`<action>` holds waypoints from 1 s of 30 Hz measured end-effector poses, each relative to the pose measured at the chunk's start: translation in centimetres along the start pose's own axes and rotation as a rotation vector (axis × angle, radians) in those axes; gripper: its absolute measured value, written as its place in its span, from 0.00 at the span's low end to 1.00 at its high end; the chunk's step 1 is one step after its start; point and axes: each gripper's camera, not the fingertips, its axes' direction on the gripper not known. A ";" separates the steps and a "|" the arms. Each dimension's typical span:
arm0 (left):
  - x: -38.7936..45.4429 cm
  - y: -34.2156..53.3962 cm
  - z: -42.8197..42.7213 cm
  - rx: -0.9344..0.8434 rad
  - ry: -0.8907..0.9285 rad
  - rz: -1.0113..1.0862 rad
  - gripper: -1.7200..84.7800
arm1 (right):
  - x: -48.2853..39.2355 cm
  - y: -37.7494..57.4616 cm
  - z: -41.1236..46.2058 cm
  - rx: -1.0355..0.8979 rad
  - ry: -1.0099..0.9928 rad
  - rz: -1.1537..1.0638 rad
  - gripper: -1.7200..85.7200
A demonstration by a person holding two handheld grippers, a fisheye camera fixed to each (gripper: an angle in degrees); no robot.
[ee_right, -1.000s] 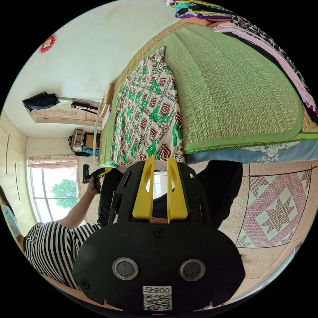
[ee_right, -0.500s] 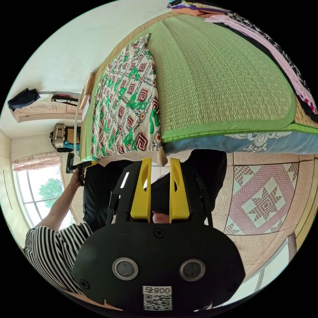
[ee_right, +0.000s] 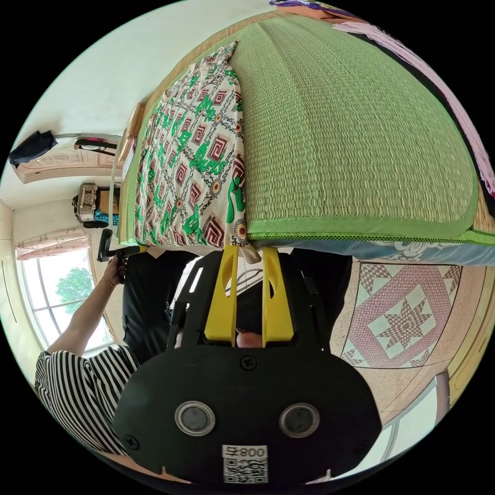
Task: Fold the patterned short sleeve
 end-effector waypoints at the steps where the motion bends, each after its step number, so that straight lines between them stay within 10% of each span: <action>1: -0.2 0.4 -0.1 0.001 0.010 -0.001 0.09 | 0.2 0.0 0.2 0.002 -0.010 -0.002 0.10; 30: -2.5 20.2 -8.0 0.211 0.346 0.187 0.04 | 9.7 4.7 -1.8 0.022 -0.333 -0.187 0.03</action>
